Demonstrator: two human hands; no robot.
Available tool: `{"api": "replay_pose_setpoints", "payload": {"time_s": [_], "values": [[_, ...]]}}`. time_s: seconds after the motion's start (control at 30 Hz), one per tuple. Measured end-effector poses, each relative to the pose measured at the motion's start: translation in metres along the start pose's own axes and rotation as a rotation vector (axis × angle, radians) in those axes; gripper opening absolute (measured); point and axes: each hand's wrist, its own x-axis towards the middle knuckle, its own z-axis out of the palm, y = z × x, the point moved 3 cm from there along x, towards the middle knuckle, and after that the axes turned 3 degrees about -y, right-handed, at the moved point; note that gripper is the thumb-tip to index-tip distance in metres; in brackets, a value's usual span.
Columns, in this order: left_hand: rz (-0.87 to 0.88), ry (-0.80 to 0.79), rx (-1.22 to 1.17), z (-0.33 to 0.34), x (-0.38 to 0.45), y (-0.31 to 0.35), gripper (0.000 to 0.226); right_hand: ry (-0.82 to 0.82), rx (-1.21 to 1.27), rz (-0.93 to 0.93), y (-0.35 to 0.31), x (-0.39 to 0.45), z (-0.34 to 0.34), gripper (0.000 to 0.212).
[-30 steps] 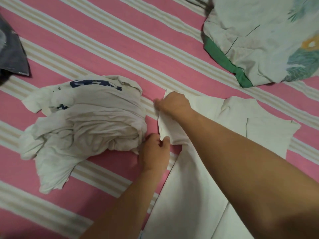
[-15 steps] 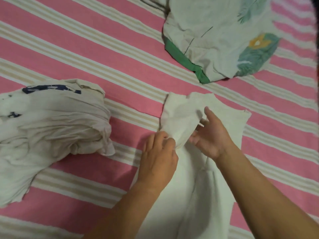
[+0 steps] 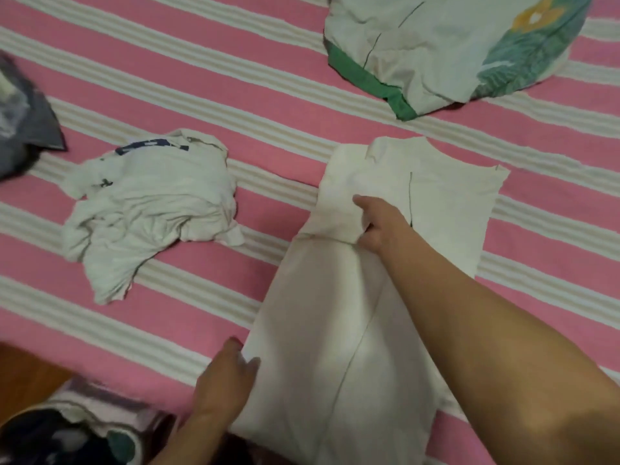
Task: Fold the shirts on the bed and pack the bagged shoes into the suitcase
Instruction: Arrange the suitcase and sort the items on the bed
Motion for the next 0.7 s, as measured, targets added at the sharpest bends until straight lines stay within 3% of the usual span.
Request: {"api": "replay_pose_setpoints", "payload": {"time_s": [0.07,0.17,0.3,0.4,0.63,0.7], "values": [[-0.010,-0.015,0.029,0.009,-0.014,-0.017,0.020,0.013,0.046,-0.102,-0.016,-0.018,0.011,0.031],[0.085,0.123,0.039,0.008,-0.056,-0.012,0.024,0.044,0.044,-0.245,-0.046,-0.049,0.002,0.036],[0.305,0.183,0.249,0.015,-0.131,0.023,0.014,0.151,-0.080,-0.387,-0.090,-0.107,-0.046,0.047],[0.424,0.168,0.277,0.047,-0.180,0.051,0.011,0.219,-0.167,-0.452,-0.110,-0.132,-0.101,0.041],[0.382,-0.044,0.360,0.183,-0.172,0.105,0.023,0.375,-0.430,-0.394,-0.102,-0.087,-0.223,0.013],[0.373,-0.108,0.403,0.221,-0.156,0.098,0.017,0.310,-0.557,-0.311,-0.090,-0.062,-0.243,0.008]]}}
